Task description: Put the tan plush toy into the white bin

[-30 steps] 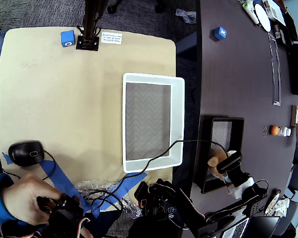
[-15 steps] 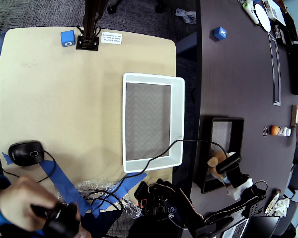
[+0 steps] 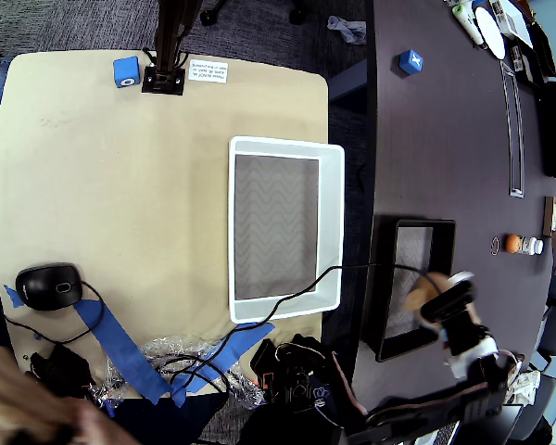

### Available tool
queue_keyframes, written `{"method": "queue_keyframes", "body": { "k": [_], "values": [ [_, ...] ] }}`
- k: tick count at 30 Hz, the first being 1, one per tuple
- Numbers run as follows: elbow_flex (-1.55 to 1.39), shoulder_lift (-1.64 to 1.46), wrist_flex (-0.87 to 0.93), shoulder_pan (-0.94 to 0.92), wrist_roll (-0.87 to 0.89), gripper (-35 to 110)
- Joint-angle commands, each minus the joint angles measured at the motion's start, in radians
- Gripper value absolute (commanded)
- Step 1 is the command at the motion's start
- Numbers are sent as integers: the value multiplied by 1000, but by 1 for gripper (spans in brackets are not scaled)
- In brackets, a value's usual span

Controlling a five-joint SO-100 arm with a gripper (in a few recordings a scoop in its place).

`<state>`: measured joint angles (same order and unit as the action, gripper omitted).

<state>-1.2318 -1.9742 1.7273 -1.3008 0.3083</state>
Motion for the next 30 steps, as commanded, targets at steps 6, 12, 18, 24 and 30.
{"method": "queue_keyframes", "body": {
  "k": [6, 12, 18, 24, 30],
  "values": [
    [104, -291, 14, 252, -117, 0],
    [-17, -423, 14, 454, -186, 0],
    [-147, -500, 14, 676, -275, 0],
    [-276, -514, 14, 882, -339, 0],
    [-360, -500, 14, 1069, -408, 0]
  ]
}}
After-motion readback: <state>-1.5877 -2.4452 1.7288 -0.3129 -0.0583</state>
